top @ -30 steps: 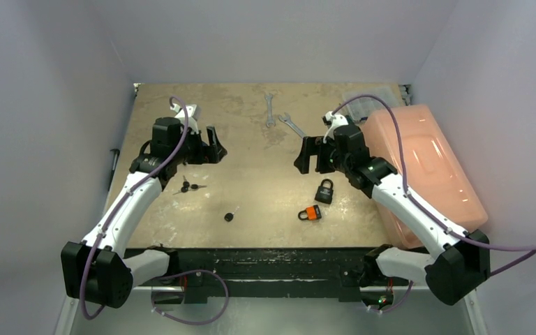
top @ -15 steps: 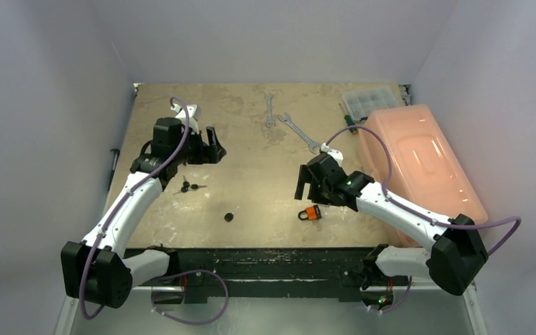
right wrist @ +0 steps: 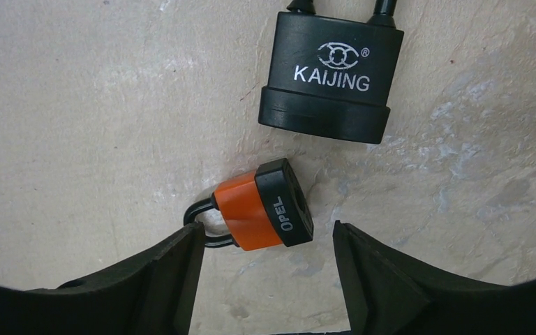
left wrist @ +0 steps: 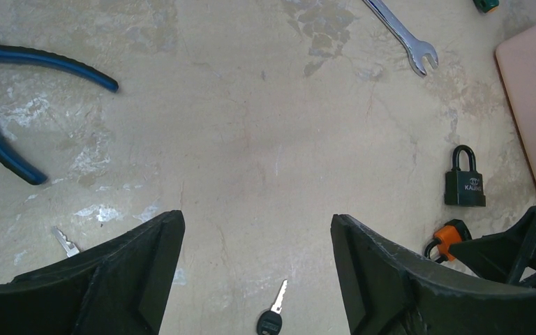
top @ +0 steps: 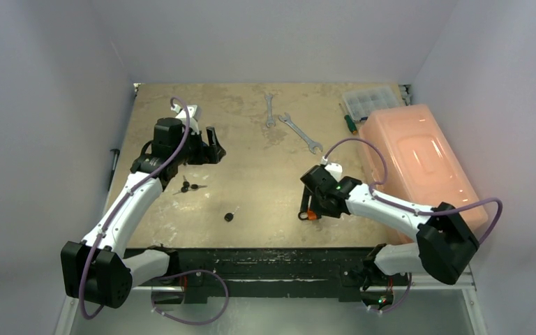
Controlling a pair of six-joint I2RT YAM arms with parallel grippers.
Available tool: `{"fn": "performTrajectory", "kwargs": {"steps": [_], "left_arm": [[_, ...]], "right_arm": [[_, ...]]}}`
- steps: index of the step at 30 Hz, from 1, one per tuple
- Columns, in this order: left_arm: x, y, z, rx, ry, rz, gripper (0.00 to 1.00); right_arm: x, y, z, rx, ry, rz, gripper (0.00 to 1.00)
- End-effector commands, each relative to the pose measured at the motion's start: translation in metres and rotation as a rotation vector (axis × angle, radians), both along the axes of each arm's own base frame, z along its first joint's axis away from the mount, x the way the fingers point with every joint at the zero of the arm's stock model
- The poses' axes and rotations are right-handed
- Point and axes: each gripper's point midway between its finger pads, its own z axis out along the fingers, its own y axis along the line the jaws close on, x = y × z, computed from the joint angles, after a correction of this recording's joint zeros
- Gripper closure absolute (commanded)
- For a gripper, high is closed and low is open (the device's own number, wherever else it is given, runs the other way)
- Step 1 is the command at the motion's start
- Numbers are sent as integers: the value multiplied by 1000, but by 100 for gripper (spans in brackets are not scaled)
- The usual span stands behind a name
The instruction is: Unlock with the key
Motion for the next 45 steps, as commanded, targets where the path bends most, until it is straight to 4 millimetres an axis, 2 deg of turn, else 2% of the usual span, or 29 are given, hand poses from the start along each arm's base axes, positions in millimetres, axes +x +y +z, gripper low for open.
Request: {"fn": "performTrajectory", "kwargs": {"steps": [1, 8, 12, 14, 20, 26, 30, 34, 41, 43, 45], "left_arm": [[4, -1, 9, 3, -41, -4, 19], [4, -1, 9, 4, -42, -3, 19], [4, -1, 9, 3, -40, -3, 20], [4, -1, 9, 2, -40, -5, 20], [3, -1, 11, 0, -46, -3, 20], [2, 1, 13, 4, -51, 7, 20], [2, 2, 14, 4, -52, 12, 20], [1, 2, 15, 3, -53, 13, 21], [-3, 2, 17, 16, -64, 16, 21], [-4, 1, 18, 18, -67, 13, 21], [-4, 0, 17, 21, -67, 10, 21]], "right_arm": [[0, -7, -9, -53, 0, -18, 26], [0, -7, -22, -81, 20, -12, 31], [3, -3, -18, -59, 4, -15, 45], [4, 1, -14, -39, -7, -17, 54], [12, 25, 8, 118, -43, -92, 67], [32, 50, 38, 343, -123, -304, 70], [43, 68, 38, 453, -99, -429, 67], [52, 87, 30, 510, -27, -556, 66], [78, 117, 34, 578, -13, -612, 63], [81, 127, 34, 606, 0, -596, 49], [84, 136, 36, 646, 6, -584, 28]]}}
